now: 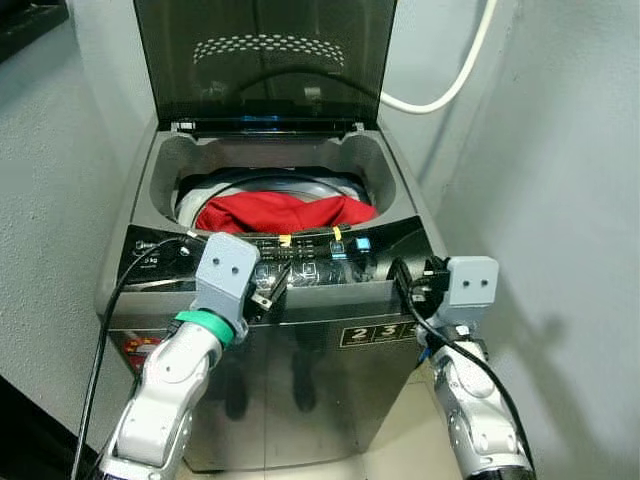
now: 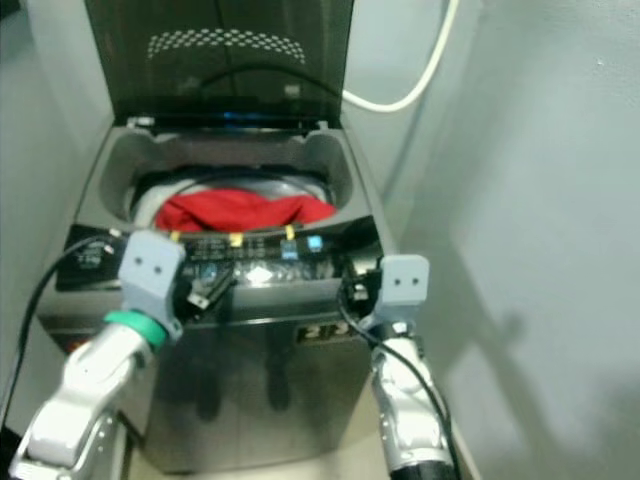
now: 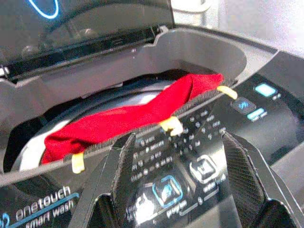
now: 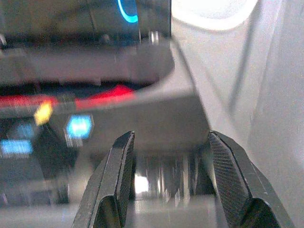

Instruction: Clothes washing

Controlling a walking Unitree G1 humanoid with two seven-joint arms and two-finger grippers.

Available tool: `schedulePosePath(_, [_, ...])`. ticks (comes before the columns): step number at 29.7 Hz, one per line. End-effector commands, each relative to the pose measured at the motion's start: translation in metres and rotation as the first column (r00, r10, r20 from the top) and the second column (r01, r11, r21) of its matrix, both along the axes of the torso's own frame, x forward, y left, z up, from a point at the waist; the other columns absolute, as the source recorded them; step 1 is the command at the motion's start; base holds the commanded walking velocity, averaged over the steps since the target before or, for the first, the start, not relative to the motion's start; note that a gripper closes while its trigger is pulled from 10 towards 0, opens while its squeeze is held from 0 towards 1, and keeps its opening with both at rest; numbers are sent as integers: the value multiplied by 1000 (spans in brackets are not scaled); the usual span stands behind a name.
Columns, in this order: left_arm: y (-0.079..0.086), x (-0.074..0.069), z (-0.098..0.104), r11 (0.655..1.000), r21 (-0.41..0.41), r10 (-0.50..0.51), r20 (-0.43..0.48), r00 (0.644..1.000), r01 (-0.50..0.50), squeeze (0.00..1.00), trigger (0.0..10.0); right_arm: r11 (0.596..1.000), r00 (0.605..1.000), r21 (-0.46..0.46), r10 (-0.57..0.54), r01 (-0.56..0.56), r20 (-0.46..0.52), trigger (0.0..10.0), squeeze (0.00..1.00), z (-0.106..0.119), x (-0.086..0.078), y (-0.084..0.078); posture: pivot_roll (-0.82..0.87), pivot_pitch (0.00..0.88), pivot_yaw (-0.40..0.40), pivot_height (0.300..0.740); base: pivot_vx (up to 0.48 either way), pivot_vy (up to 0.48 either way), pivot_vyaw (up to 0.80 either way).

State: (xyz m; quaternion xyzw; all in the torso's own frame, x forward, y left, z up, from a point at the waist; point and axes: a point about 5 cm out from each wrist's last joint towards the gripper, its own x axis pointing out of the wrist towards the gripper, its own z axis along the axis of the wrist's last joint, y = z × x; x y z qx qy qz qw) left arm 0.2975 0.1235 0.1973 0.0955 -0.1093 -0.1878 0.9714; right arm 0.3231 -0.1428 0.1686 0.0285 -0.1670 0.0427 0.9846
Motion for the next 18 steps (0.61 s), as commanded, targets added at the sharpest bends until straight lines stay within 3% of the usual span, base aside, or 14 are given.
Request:
schedulePosePath(1, [1, 0, 0, 1000, 6, -4, 7, 1000, 4, 0, 10000, 1000, 998, -3, 4, -4, 64, 10000, 0, 15, 0, 2, 30, 13, 32, 740, 0, 0, 0])
schedulePosePath(6, [1, -1, 2, 1000, 5, 0, 16, 1000, -1, 0, 10000, 1000, 990, 0, 17, -17, 140, 10000, 0, 36, -1, 5, 31, 9, 29, 740, 0, 0, 0])
schedulePosePath(12, [0, 0, 2, 1000, 3, 5, 19, 1000, -6, 0, 10000, 1000, 988, -1, 19, -19, 155, 10000, 0, 41, 0, 7, 31, 8, 27, 740, 0, 0, 0])
schedulePosePath(18, [0, 0, 2, 1000, 3, 6, 19, 1000, -6, 0, 10000, 1000, 988, -1, 18, -18, 152, 10000, 0, 41, 0, 7, 29, 6, 26, 740, 0, 0, 556])
